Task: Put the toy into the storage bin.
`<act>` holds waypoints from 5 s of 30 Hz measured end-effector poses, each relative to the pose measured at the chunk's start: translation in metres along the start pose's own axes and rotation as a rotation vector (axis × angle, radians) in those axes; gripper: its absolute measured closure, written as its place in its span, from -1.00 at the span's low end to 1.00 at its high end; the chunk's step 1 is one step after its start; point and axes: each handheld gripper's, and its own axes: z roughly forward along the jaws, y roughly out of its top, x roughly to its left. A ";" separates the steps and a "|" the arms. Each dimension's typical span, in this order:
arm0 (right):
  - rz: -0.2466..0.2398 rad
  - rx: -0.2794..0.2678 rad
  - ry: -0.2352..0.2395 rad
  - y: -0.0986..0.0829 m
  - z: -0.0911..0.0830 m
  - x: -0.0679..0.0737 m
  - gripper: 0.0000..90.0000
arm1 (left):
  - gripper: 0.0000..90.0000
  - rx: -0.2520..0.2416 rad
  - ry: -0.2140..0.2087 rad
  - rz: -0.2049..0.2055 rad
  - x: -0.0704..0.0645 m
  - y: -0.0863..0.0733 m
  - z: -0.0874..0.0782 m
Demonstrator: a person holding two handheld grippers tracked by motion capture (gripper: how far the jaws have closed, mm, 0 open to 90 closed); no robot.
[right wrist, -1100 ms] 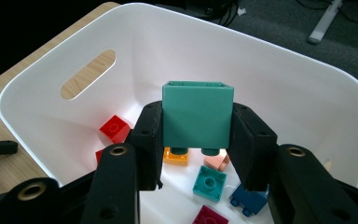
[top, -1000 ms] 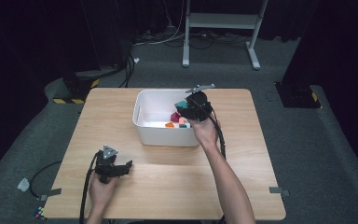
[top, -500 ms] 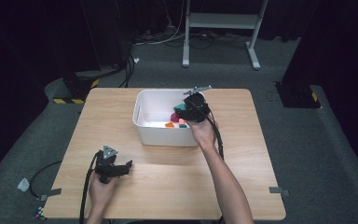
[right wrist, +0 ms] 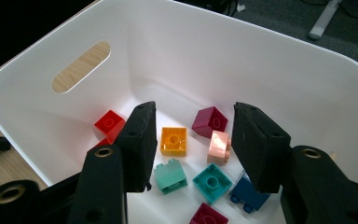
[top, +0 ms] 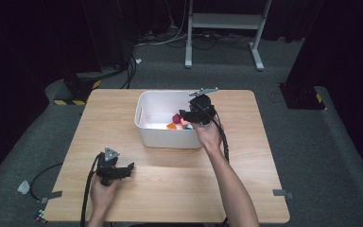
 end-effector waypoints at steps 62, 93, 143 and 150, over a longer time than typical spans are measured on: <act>-0.018 -0.105 0.018 -0.023 -0.055 -0.012 0.03 | -0.68 0.000 0.000 0.000 0.000 0.000 0.000; 0.002 -0.159 0.029 -0.056 -0.091 -0.021 0.03 | -0.68 0.001 0.000 0.002 0.000 0.000 0.000; -0.025 -0.169 0.018 -0.130 -0.120 -0.011 0.01 | -0.68 0.001 0.002 0.002 0.000 0.000 0.000; -0.019 -0.166 0.021 -0.144 -0.120 -0.009 0.01 | -0.68 0.001 0.002 0.002 0.000 0.000 0.000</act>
